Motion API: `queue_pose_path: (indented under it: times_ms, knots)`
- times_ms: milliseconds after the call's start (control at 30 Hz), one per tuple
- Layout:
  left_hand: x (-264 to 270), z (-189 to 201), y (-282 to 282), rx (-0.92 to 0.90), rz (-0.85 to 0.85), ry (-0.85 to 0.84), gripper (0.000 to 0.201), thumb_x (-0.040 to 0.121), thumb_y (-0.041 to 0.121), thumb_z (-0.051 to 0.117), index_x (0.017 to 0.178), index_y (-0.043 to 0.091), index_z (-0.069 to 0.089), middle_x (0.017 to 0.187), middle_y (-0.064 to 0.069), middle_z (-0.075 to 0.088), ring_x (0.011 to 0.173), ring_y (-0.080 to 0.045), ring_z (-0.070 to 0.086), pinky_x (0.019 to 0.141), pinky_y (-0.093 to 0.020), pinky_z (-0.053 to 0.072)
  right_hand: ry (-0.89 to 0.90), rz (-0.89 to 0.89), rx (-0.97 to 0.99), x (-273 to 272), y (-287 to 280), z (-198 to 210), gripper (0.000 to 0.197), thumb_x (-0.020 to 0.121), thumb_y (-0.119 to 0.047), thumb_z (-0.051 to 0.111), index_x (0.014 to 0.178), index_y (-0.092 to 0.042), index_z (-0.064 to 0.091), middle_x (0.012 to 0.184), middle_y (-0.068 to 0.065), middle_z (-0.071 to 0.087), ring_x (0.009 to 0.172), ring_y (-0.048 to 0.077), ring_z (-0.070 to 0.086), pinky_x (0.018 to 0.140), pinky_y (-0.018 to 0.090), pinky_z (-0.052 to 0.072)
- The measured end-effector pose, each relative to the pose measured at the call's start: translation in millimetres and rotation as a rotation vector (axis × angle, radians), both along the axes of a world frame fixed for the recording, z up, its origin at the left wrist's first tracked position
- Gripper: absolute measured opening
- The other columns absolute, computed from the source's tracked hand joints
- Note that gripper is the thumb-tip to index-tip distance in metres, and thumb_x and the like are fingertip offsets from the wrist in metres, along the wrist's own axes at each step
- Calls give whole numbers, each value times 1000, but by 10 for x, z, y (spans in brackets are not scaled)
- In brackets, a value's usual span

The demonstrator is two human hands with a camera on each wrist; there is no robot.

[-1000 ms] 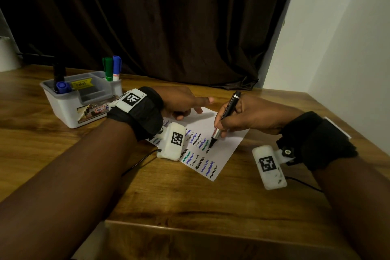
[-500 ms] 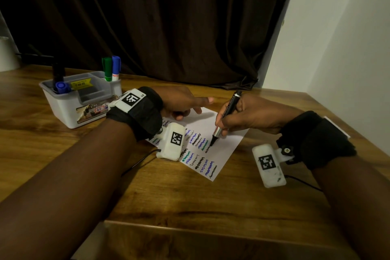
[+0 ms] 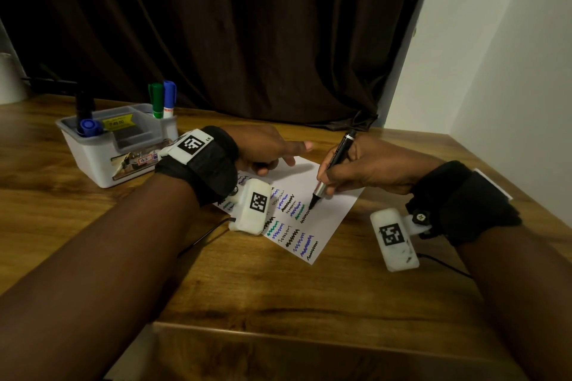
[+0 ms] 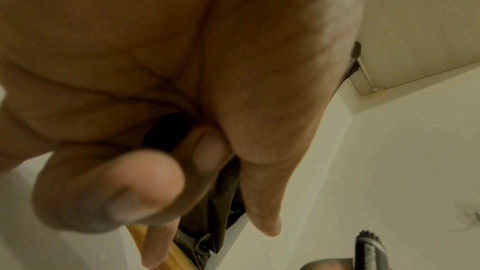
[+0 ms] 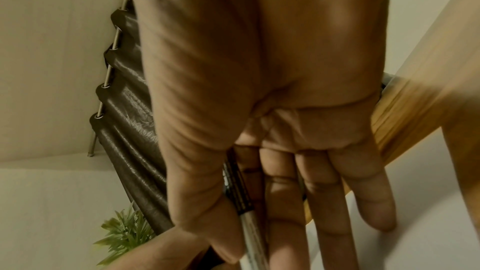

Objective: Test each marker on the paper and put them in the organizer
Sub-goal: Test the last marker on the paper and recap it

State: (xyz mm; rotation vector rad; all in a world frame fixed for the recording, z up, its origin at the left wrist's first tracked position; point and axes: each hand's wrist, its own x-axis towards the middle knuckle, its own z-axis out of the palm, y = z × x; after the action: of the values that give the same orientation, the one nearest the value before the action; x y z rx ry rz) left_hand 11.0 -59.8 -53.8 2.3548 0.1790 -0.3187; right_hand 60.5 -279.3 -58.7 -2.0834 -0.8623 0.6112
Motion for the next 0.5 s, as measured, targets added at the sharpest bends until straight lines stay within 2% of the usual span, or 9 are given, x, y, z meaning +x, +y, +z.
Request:
queue_pose_path:
  times_ms: [233, 300, 367, 433, 500]
  knots:
    - [21, -3, 7, -10, -8, -5, 65, 92, 66, 49, 128, 14, 65, 60, 0, 41, 52, -11, 37, 55, -25, 37, 41, -23, 23, 14, -5, -8, 11, 94, -8, 68, 101, -4, 75, 101, 20, 79, 104, 33, 75, 102, 45, 57]
    - [27, -8, 31, -2, -15, -26, 61, 92, 66, 49, 123, 17, 67, 63, 0, 41, 56, -12, 39, 59, -26, 38, 40, -46, 45, 12, -9, -4, 12, 95, -8, 66, 102, -4, 74, 100, 19, 79, 102, 32, 76, 100, 43, 58]
    - [36, -8, 48, -11, -1, -108, 57, 91, 65, 52, 114, 16, 69, 66, 0, 44, 60, -14, 44, 67, -32, 42, 37, -88, 105, 7, -17, 11, 13, 96, -12, 66, 104, -4, 73, 100, 18, 80, 98, 29, 77, 98, 46, 57]
    - [51, 4, 57, -107, 74, -261, 48, 93, 56, 59, 105, 10, 65, 73, -3, 51, 64, -16, 50, 71, -37, 47, 46, -150, 224, 9, -29, 27, 16, 96, -12, 67, 107, -2, 72, 95, 15, 80, 93, 25, 78, 95, 47, 58]
    - [83, 2, 65, -202, 149, -401, 31, 100, 40, 55, 111, 11, 61, 84, -5, 55, 65, -15, 53, 69, -34, 51, 53, -210, 349, 23, -27, 44, 16, 97, -13, 66, 108, -2, 72, 91, 14, 78, 96, 30, 77, 95, 47, 58]
